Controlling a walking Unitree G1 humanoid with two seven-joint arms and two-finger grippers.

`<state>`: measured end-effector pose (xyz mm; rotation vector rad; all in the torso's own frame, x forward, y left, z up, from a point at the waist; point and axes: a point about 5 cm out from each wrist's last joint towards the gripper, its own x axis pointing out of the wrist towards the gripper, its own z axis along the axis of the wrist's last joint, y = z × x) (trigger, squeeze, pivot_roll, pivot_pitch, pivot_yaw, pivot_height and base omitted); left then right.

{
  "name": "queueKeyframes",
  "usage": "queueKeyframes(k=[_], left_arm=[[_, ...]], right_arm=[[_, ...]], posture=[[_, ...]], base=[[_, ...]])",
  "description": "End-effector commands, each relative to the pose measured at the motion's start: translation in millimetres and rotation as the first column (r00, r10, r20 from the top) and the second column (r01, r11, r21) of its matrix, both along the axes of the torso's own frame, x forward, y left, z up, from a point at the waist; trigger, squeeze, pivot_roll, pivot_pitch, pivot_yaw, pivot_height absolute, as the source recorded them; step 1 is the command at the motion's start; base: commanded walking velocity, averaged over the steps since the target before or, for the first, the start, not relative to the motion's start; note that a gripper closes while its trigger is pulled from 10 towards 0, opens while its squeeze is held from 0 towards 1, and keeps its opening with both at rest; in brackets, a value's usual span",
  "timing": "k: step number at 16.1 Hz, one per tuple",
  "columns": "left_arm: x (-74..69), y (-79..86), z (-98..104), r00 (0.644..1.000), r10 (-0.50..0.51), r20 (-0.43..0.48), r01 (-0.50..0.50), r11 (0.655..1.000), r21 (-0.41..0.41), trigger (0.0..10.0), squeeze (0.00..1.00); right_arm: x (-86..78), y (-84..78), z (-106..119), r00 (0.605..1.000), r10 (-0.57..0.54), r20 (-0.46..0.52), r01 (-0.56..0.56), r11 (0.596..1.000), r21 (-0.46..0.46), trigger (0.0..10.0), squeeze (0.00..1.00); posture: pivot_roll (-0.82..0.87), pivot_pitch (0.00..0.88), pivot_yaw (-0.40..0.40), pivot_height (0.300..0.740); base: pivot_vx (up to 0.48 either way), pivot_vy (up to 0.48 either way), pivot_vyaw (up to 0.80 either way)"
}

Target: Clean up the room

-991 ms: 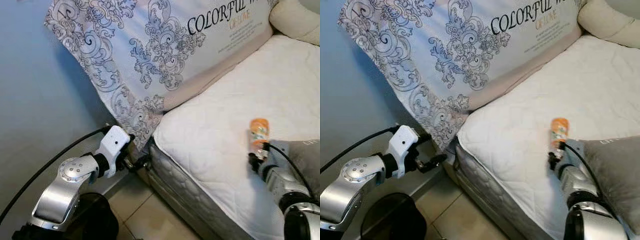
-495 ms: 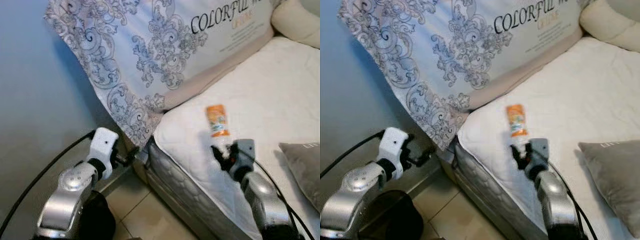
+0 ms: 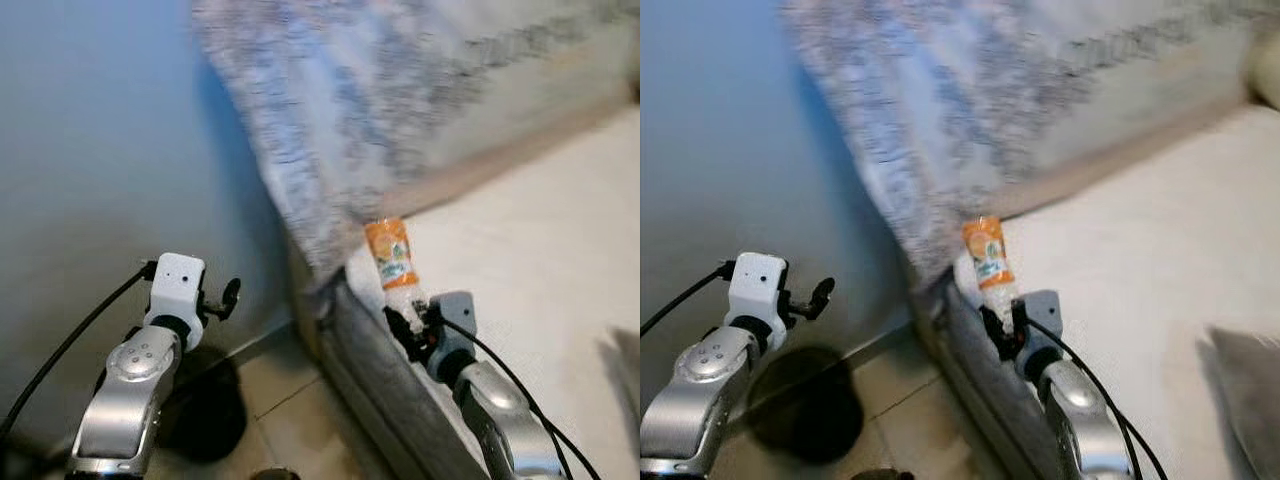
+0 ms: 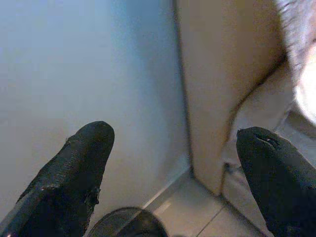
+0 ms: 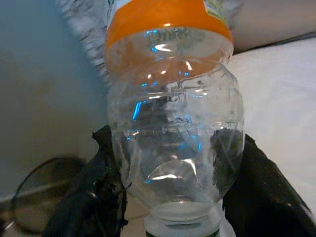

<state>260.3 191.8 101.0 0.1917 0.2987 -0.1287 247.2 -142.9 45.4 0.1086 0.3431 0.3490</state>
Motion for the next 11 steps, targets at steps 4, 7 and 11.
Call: queueKeyframes(k=[4,7,11], left_arm=[[7.5,-5.5,2,1.000,0.002,0.022,-0.002,1.000,0.004,10.0,0.00],[10.4,-7.8,3,1.000,-0.002,0.029,0.002,1.000,-0.001,10.0,0.00],[12.5,-7.6,5,0.999,0.000,0.041,0.001,1.000,-0.023,10.0,0.00]], right_arm=[[12.5,7.9,14,1.000,-0.008,0.005,0.008,1.000,0.021,10.0,0.00],[15.0,7.4,13,1.000,-0.001,-0.018,0.001,1.000,0.004,10.0,0.00],[17.9,13.0,18,1.000,0.013,-0.021,-0.014,1.000,-0.004,10.0,0.00]], posture=[[-0.03,0.000,0.044,0.740],[-0.03,0.000,0.041,0.740],[-0.03,0.000,0.037,0.740]], base=[[0.000,0.000,0.77],[0.000,0.000,0.77],[0.000,0.000,0.75]])
